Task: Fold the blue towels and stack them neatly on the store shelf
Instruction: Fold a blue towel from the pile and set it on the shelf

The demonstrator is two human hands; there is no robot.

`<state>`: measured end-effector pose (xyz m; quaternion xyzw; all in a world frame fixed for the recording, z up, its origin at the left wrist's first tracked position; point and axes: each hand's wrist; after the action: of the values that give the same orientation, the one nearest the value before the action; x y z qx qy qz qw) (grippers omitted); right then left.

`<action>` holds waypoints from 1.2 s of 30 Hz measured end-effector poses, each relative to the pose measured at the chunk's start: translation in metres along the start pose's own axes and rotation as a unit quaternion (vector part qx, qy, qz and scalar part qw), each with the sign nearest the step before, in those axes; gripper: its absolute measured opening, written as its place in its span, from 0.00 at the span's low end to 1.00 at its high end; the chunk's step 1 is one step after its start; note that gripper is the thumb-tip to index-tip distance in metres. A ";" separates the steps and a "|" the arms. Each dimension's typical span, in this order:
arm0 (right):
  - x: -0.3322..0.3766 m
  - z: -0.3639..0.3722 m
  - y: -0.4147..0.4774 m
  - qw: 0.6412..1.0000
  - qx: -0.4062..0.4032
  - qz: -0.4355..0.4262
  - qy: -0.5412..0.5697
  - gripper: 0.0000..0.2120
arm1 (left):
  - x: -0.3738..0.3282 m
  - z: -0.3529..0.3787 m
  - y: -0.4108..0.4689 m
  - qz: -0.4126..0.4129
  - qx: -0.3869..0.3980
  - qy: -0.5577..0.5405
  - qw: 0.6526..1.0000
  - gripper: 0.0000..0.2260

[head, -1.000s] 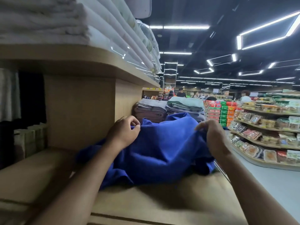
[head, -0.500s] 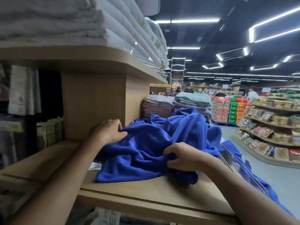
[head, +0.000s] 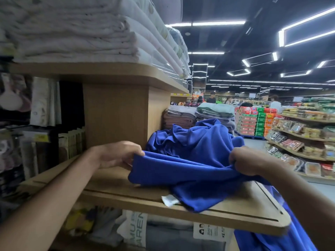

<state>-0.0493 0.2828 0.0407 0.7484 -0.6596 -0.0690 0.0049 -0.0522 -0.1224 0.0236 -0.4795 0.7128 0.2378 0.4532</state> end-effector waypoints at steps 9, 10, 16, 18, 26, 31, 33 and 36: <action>0.117 0.012 -0.083 0.896 -0.265 -0.261 0.244 0.14 | -0.013 0.071 -0.001 -0.048 0.035 -0.274 0.960 0.23; 0.132 0.023 -0.086 0.901 -0.256 -0.253 0.241 0.20 | -0.016 0.073 -0.003 -0.042 0.050 -0.333 0.941 0.21; 0.147 0.049 -0.067 0.839 -0.257 -0.174 0.447 0.05 | -0.022 0.083 -0.016 0.039 -0.002 -0.173 0.984 0.27; 0.140 0.041 -0.068 0.771 -0.197 -0.202 0.572 0.05 | -0.017 0.086 -0.017 0.135 -0.130 0.070 0.980 0.26; 0.117 0.008 -0.090 0.549 0.020 -0.187 0.814 0.10 | 0.002 0.105 -0.005 0.327 -0.113 0.001 0.938 0.05; 0.070 0.020 -0.088 0.490 0.114 -0.094 0.859 0.08 | 0.001 0.101 0.003 0.245 0.000 -0.027 0.969 0.07; 0.060 0.033 -0.086 0.525 0.102 -0.110 0.838 0.07 | -0.003 0.102 0.012 0.139 -0.001 0.006 0.990 0.07; 0.059 0.054 -0.084 0.555 0.071 -0.112 0.821 0.13 | -0.001 0.100 0.038 0.128 -0.113 0.100 0.980 0.09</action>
<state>0.0347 0.2396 -0.0264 0.5457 -0.2832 0.6230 0.4836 -0.0438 -0.0281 -0.0268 -0.4534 0.7786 0.3240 0.2886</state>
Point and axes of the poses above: each hand's wrist, its own y-axis towards the middle knuckle, its own z-axis out of the palm, x = y × z, and after that the axes turned 8 degrees about y, right-handed
